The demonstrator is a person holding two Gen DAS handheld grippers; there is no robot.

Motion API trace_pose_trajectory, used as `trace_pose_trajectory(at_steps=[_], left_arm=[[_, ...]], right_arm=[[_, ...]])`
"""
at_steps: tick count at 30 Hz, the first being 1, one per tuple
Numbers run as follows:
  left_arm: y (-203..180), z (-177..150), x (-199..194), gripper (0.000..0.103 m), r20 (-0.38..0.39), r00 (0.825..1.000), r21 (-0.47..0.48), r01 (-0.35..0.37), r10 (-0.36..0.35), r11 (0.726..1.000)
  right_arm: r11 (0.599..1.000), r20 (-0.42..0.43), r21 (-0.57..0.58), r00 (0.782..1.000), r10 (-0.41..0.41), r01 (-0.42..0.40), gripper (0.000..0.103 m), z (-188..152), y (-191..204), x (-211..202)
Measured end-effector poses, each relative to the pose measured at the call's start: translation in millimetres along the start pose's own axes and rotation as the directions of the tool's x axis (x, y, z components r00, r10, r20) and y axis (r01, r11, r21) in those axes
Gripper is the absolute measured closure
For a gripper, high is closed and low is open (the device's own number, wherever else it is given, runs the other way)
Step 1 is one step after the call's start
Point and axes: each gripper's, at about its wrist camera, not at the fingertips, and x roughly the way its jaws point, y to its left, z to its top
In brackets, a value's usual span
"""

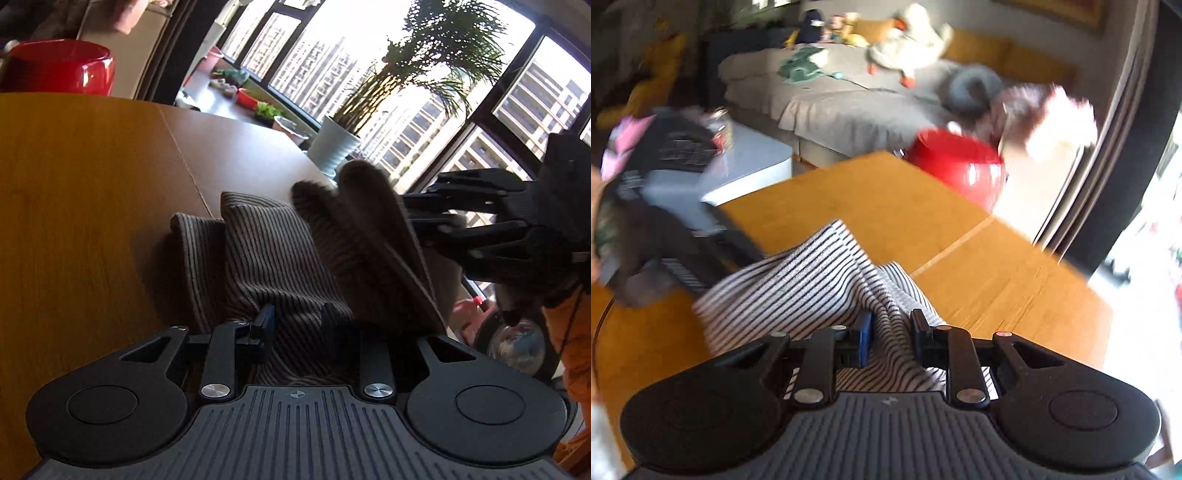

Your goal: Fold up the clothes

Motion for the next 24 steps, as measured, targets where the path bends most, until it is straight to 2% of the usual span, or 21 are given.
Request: trace_pose_trajectory(at_steps=[2, 5, 7, 9, 11, 12, 13, 14, 15, 17, 18, 20, 21, 22, 24], left_arm=[[6.0, 0.4, 0.1, 0.079, 0.001, 1.000, -0.026, 0.003, -0.003, 1.000], [9.6, 0.3, -5.1, 0.080, 0.013, 1.000, -0.048, 0.005, -0.004, 0.999], [7.8, 1.3, -14.1, 0.073, 0.035, 0.999, -0.039, -0.004, 0.005, 0.999], [0.8, 1.6, -32.9, 0.043, 0.096, 0.994, 0.002, -0.043, 0.043, 0.999], [-8.6, -0.1, -51.2, 0.032, 0.148, 0.988, 0.052, -0.046, 0.037, 0.998], [-12.1, -1.7, -57.4, 0.030, 0.160, 0.987, 0.069, -0.037, 0.026, 0.997], [-15.5, -3.3, -60.3, 0.026, 0.160, 0.987, 0.086, -0.018, 0.004, 0.996], [-20.5, -5.6, -58.4, 0.015, 0.148, 0.989, 0.108, 0.012, -0.028, 0.994], [-25.8, -8.1, -55.9, 0.011, 0.133, 0.989, 0.130, 0.043, -0.060, 0.991], [-39.0, -15.1, -43.9, 0.011, 0.091, 0.992, 0.190, 0.064, -0.082, 0.980], [-47.5, -19.1, -37.7, 0.010, 0.077, 0.995, 0.225, 0.051, -0.070, 0.973], [-58.0, -21.7, -20.2, 0.013, 0.061, 0.998, 0.262, -0.025, 0.009, 0.965], [-59.5, -22.4, -11.8, 0.021, 0.048, 0.998, 0.258, -0.049, 0.038, 0.965], [-60.4, -23.0, -3.4, 0.024, 0.034, 0.997, 0.252, -0.071, 0.065, 0.965], [-57.5, -25.3, 0.7, 0.034, 0.031, 0.999, 0.214, -0.043, 0.037, 0.976]], right_arm=[[0.998, -0.003, 0.052, 1.000, 0.031, -0.031, 0.080, -8.6, -12.3, 18.4], [0.993, 0.027, 0.101, 0.998, 0.050, -0.053, 0.077, -26.3, -18.9, 24.5], [0.989, 0.041, 0.135, 0.998, 0.050, -0.055, 0.076, -29.2, -26.4, 28.1], [0.984, 0.056, 0.167, 0.997, 0.046, -0.055, 0.076, -30.6, -34.7, 31.2], [0.978, 0.075, 0.201, 0.996, 0.045, -0.059, 0.076, -32.1, -44.4, 36.5], [0.973, 0.087, 0.220, 0.995, 0.045, -0.063, 0.076, -32.8, -49.4, 39.5], [0.968, 0.099, 0.243, 0.994, 0.048, -0.071, 0.076, -33.8, -53.3, 41.7], [0.961, 0.111, 0.266, 0.992, 0.051, -0.079, 0.076, -34.8, -57.1, 43.7], [0.953, 0.121, 0.290, 0.991, 0.055, -0.089, 0.076, -36.1, -60.1, 45.2], [0.942, 0.135, 0.319, 0.989, 0.059, -0.100, 0.076, -39.1, -64.3, 46.3], [0.939, 0.141, 0.329, 0.988, 0.059, -0.103, 0.076, -40.2, -65.8, 46.6], [0.939, 0.149, 0.330, 0.988, 0.050, -0.098, 0.074, -42.1, -64.3, 44.1], [0.936, 0.161, 0.339, 0.986, 0.038, -0.092, 0.073, -48.7, -61.6, 38.0], [0.933, 0.172, 0.349, 0.985, 0.026, -0.086, 0.068, -55.3, -58.8, 32.0], [0.927, 0.195, 0.367, 0.981, 0.002, -0.075, 0.060, -68.6, -53.3, 19.8]])
